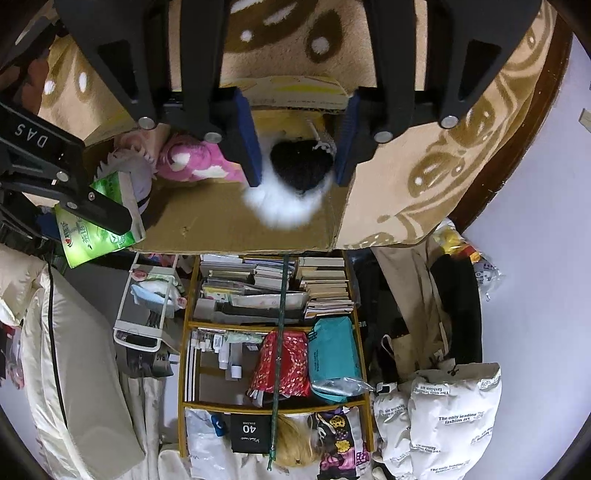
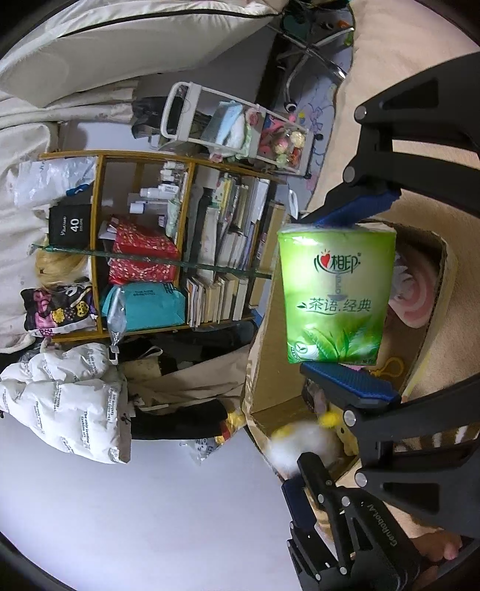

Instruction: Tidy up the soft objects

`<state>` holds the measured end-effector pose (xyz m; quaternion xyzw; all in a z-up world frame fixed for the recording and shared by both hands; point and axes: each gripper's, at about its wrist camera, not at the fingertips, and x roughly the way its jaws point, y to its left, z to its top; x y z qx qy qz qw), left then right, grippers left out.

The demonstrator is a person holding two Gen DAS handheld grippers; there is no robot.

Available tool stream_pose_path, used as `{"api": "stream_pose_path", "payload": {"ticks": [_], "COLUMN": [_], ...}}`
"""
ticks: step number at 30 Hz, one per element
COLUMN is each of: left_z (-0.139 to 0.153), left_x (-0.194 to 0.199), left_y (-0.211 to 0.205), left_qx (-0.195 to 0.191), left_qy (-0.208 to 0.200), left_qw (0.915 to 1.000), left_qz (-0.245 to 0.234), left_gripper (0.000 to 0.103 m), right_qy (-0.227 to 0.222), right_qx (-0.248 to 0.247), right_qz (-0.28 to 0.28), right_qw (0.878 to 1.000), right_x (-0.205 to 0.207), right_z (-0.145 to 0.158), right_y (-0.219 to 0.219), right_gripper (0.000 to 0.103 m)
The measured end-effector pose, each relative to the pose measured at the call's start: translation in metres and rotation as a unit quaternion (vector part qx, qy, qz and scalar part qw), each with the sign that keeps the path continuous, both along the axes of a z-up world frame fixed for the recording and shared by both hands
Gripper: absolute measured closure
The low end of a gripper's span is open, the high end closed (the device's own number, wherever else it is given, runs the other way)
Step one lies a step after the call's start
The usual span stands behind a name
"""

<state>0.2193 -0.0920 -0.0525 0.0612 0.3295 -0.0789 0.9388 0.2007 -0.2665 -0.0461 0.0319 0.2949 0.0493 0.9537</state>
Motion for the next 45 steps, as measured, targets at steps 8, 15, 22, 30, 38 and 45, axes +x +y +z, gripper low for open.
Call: {"api": "stream_pose_path", "payload": {"ticks": [8,15,22,30,38,45], "left_z": [0.007,0.029,0.048,0.072,0.08,0.084], "left_x": [-0.01,-0.032,-0.063,-0.111,-0.153,-0.189], "left_y": [0.005,0.019,0.034,0.046,0.057,0.073], "left_qx": [0.021,0.006,0.009,0.003,0.008,-0.002], "left_qy": [-0.006,-0.028,-0.051,-0.102,-0.111,-0.112], "left_qw": [0.9998,0.9994,0.9984,0.9944,0.9934,0.9931], "left_qz": [0.004,0.02,0.021,0.025,0.025,0.035], "left_gripper": [0.033,0.008,0.005,0.003,0.003,0.003], "right_qy": [0.012,-0.007,-0.035,-0.049,-0.091,-0.128], "right_qx": [0.037,0.051,0.065,0.058,0.015,-0.001], "right_qz": [-0.003,-0.021,-0.041,-0.057,-0.066,-0.068], "right_qw": [0.999,0.998,0.996,0.996,0.994,0.989], "right_x": [-0.005,-0.023,-0.053,-0.094,-0.149,-0.193], "right_z": [-0.004,0.016,0.042,0.061,0.081,0.094], "right_y": [-0.008,-0.017,-0.027,-0.032,-0.025,-0.015], "right_gripper": [0.008,0.0,0.0,0.0,0.0,0.0]}}
